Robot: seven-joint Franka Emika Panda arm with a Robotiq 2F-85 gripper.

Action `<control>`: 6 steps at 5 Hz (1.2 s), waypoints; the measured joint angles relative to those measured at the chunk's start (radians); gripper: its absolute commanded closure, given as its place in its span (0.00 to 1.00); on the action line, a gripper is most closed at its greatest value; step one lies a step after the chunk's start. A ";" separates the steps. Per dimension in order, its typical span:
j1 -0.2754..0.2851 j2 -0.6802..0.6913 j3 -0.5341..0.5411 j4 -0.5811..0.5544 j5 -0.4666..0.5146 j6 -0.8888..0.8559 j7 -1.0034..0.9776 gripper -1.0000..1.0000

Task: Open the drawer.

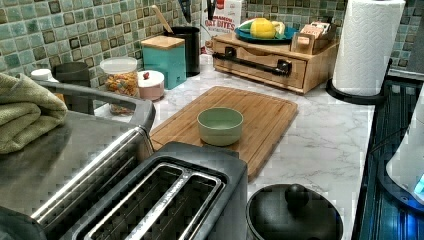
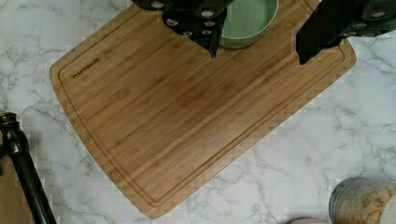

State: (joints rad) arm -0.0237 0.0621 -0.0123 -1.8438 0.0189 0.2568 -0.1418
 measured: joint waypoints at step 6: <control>-0.027 0.127 -0.027 -0.029 -0.084 0.172 -0.479 0.00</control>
State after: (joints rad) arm -0.0508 0.1892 -0.0397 -1.8730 -0.0653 0.4292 -0.6211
